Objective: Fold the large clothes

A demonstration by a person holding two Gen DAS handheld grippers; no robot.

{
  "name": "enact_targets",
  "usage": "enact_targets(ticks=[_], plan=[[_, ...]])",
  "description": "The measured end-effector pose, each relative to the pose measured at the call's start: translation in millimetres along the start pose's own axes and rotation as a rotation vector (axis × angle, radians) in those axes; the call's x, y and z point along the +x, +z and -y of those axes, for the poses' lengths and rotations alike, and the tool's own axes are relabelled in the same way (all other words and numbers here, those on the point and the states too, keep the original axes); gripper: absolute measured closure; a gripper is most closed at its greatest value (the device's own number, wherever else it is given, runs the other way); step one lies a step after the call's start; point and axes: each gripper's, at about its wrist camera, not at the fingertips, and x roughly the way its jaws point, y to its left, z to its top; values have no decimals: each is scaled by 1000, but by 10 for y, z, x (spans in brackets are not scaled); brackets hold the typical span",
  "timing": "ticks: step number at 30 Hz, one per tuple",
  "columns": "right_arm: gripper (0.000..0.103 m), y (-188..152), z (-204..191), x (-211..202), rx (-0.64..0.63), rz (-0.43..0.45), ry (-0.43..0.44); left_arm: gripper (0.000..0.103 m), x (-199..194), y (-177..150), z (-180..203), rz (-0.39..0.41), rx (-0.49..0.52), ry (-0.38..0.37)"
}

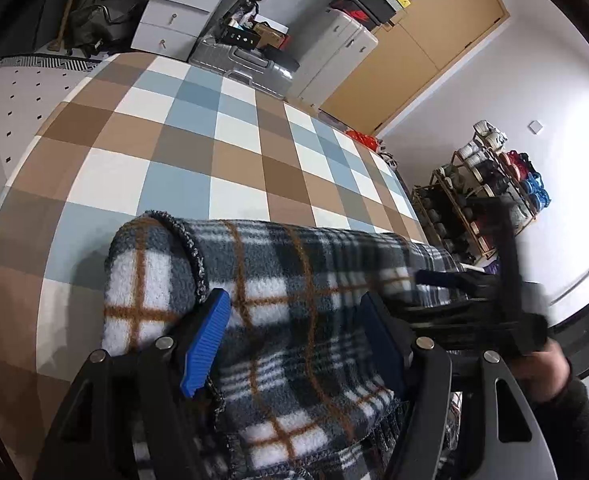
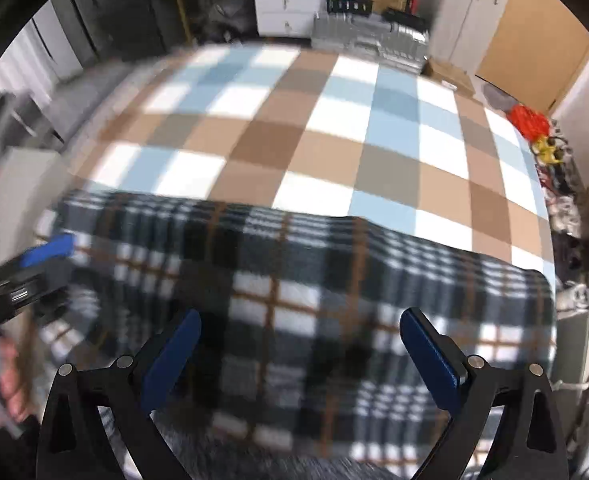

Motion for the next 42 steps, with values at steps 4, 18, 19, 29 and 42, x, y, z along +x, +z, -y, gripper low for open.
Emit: enact_targets(ticks=[4,18,19,29,42], plan=[[0,-63,-58,153,-14,10,-66,41,5,-1,7,-16,22,1],[0,-542,1337,-246,210,0,37,40,-73,-187,566,39,211,72],[0,-621,1444,-203,258,-31,101,40,-16,-218,621,16,236,73],[0,-909,1259,-87,162,-3,47,40,495,-268,282,-136,224,214],[0,-1098,636,-346,9,42,42,40,587,-342,339,-185,257,268]])
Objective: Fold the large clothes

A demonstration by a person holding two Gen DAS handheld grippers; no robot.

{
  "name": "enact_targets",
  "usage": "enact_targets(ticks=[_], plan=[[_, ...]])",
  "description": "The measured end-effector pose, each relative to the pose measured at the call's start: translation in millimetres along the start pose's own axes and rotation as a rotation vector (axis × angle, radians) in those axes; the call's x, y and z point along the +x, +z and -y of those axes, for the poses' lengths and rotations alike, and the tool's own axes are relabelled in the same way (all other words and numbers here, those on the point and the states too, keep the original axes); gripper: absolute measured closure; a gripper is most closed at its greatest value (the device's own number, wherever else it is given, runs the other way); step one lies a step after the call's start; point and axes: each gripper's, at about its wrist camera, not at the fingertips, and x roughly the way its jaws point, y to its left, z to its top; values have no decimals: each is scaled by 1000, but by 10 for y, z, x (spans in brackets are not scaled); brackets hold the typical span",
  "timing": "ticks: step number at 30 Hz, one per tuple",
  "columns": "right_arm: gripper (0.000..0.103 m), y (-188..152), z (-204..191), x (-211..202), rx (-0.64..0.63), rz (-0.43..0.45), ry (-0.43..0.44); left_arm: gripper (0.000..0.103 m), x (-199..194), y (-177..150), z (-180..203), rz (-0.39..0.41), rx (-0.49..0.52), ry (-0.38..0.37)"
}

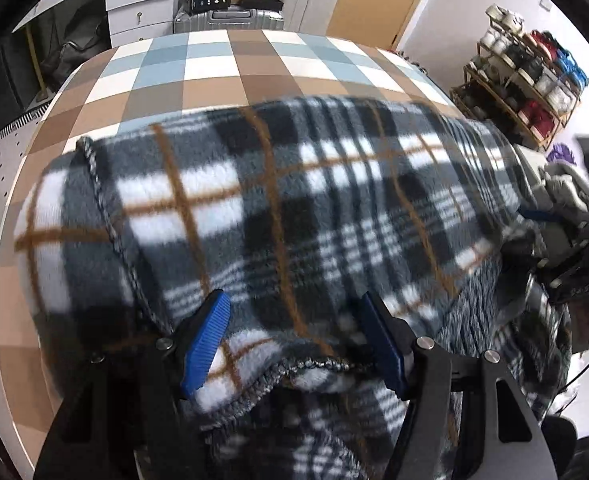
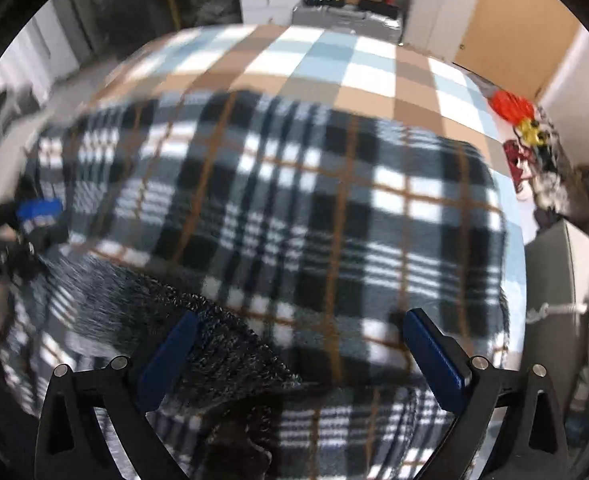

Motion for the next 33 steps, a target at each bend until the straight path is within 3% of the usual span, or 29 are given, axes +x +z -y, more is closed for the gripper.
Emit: enact_targets(ticks=[3,7,12,16,20,23,26,28,33], plan=[[0,32,79,227,43,-77,50,40,43,110,-117,-5,-61,-32],[0,163,23,273,28,-121,32,40,166,308,-28,-42,33,28],[0,306,47,294,58,-112,25,34,373,683,-48,-106,79,77],[0,308,61,218,87,-68,27,33,434,833,-101,-101,66,82],[0,101,53,-5,116,11,35,33,194,564,-87,-81,57,50],[0,-260,26,-351,182,112,128,33,-201,202,-92,-12,74,46],[0,-776,-7,-767,271,230,301,33,-568,-222,-111,34,75,57],[0,-1088,-83,-993,296,300,358,33,-750,-521,-146,51,67,56],[0,-1668,-293,-1360,275,460,472,33,-870,-1059,-349,16,-1,88]])
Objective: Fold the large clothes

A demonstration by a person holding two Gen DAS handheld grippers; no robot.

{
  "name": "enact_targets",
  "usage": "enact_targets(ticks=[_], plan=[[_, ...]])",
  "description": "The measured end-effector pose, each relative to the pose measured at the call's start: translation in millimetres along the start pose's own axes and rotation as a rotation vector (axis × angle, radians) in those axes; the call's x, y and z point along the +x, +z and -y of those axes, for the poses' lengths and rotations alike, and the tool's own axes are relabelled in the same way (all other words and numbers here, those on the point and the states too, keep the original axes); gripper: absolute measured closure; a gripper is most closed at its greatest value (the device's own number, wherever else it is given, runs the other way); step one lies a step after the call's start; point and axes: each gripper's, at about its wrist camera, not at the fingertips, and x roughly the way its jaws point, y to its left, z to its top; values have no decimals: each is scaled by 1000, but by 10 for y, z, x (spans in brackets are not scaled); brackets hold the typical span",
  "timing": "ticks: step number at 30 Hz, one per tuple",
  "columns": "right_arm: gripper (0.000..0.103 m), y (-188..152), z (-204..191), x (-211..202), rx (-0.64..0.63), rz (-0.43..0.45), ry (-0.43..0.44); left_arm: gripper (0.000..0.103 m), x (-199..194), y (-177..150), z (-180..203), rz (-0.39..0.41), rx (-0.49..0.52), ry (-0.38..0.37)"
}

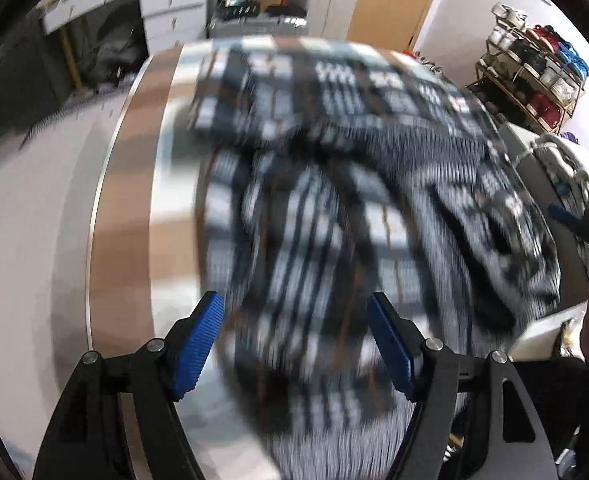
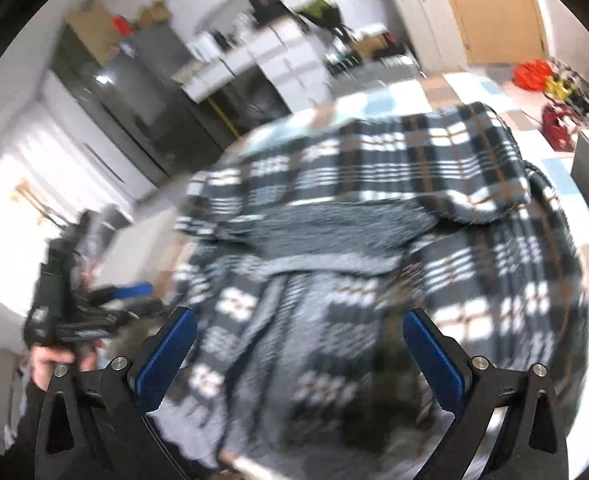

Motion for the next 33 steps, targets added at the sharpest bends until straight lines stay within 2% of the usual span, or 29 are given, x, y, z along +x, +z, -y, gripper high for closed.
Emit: enact_targets(ticks=[3,6,7,11,13,17,20,26,33], plan=[[0,-146,-134,-63,-10,57,45,33,34,-226,-86,-67,-56,-30],[0,-151,-97,-94,-12,84,87,33,67,-408,-158,-117,-134,-139],[0,-63,-33,-19,1,85,86,33,77,-449,-181,-131,-168,-173],[0,-39,81,86,31,59,98,33,51,-493,-209,-138,-245,-292],[0,-39,94,85,28,59,92,33,67,-495,-196,-144,-264,-315],[0,-60,133,100,42,52,93,33,118,-507,-101,-164,-261,-268],[0,-74,140,101,47,50,94,33,90,-559,-40,-164,-212,-241],[0,-80,127,162,43,33,93,33,74,-595,125,-114,-99,-53],[0,-95,90,222,29,15,79,32,228,-627,305,-150,-6,11]])
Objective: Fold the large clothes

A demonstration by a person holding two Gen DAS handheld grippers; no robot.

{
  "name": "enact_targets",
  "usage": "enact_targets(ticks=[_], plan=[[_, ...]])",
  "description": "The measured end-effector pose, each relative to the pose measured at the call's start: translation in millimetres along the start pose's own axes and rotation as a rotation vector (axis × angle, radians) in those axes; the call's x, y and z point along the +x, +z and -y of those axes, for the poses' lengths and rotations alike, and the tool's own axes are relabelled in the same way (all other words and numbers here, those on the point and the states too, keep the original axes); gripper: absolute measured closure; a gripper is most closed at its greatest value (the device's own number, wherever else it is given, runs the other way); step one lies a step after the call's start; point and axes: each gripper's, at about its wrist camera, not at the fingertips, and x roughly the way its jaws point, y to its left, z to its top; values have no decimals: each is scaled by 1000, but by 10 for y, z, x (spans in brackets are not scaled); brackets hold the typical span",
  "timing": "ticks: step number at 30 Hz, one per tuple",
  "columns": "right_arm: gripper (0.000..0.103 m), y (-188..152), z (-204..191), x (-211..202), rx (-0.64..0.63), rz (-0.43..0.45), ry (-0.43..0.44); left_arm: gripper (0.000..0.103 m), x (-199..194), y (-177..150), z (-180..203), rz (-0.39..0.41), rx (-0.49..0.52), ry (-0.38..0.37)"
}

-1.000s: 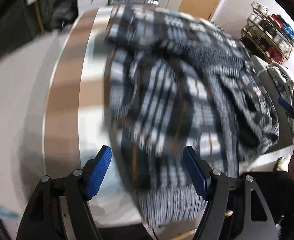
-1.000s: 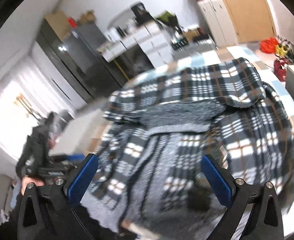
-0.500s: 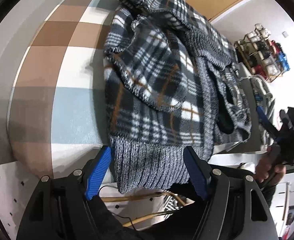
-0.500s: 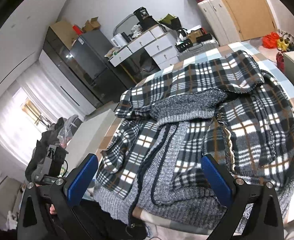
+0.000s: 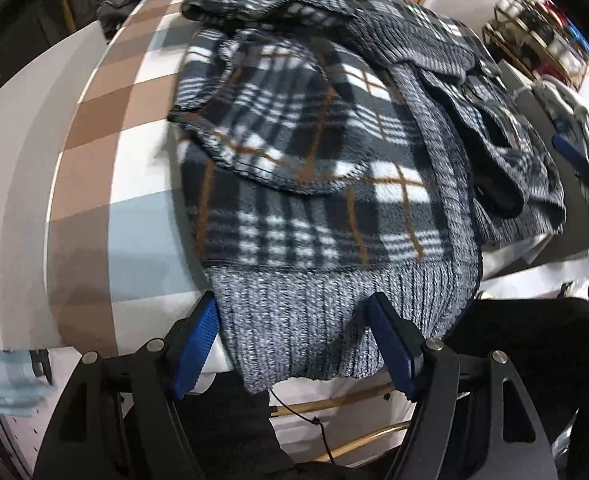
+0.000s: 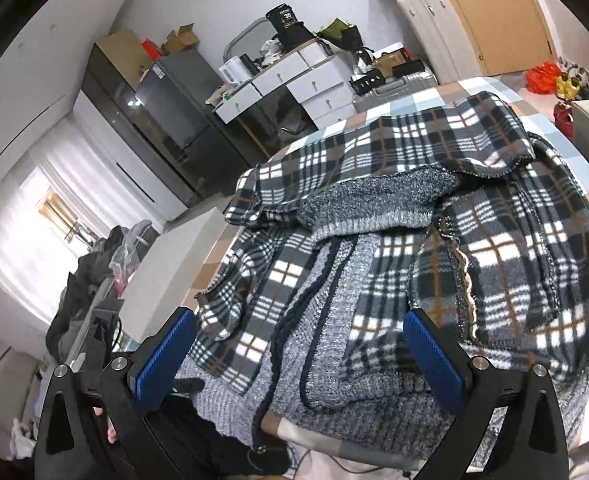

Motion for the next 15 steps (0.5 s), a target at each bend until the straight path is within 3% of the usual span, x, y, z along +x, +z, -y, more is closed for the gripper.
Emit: enact_targets(ticks=[3,8,12,15], plan=[[0,-10,-15,29,-4,-12,1,32,26,1,56,0,23,17],[0,-18,-38,87,-12,-27,-2,32,-17,-1,79,16,36,-27],[0,-16,-28,140,-4,-40,-3,33,-155,58,38,57,-10,-221],[0,-10,-19,153,9,-42,1,32,-250,185,136,74,46,-291]])
